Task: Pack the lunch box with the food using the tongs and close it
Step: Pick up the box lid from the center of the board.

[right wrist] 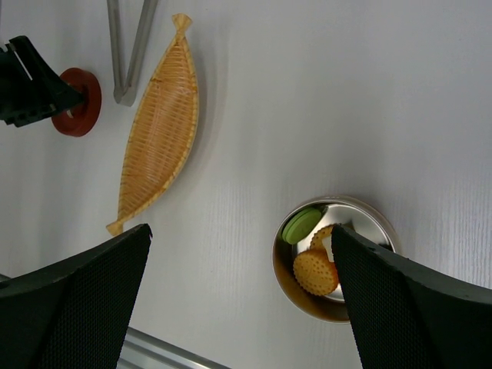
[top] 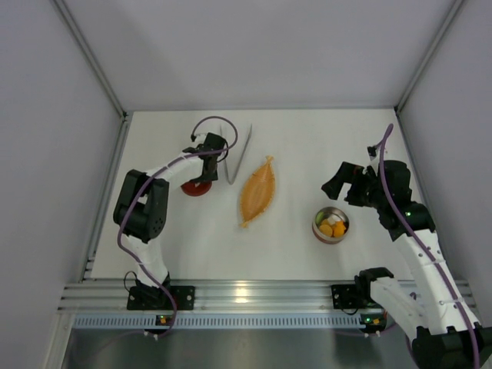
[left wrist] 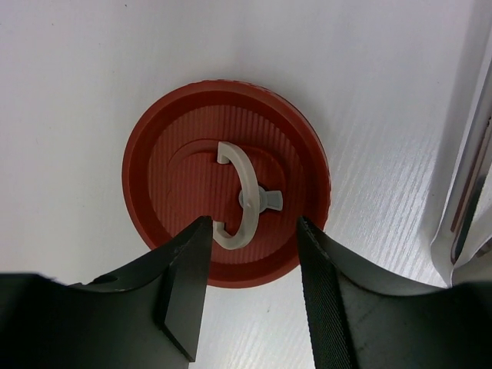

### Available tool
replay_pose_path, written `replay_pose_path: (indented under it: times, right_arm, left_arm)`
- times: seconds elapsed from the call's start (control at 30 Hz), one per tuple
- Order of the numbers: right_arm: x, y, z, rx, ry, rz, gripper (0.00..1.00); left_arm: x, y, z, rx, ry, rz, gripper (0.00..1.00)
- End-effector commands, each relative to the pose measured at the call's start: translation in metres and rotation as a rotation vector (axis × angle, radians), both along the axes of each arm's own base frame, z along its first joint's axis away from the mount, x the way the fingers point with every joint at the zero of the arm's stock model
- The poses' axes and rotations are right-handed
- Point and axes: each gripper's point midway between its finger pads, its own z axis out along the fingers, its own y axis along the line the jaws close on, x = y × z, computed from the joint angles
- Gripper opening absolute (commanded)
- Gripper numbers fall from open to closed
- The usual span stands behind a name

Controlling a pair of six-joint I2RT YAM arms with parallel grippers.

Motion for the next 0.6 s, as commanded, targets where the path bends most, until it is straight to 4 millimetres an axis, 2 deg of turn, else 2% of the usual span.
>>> replay_pose_path:
  times: [0.0,0.3,0.57]
  right_arm:
    - [0.0075,0.0038,0.0115,-0.01,-0.066,0.017,0.99]
    - [0.0089,0.0043,0.0098,-0.012,-0.059,0.018,0.99]
    - [0.01,0.005,0.0084,-0.013,-0.054,0.019,0.99]
  left_arm:
    - [0.0118,0.0047,-0.0027,0.013,-0.029,0.016,0.52]
    - [0.0115,0.0089,-0.0084,-0.001,-0.021,0.029,0.43]
    - [0.0121,0.0069,-0.0118,-0.009,-0.014,0.018,0.26]
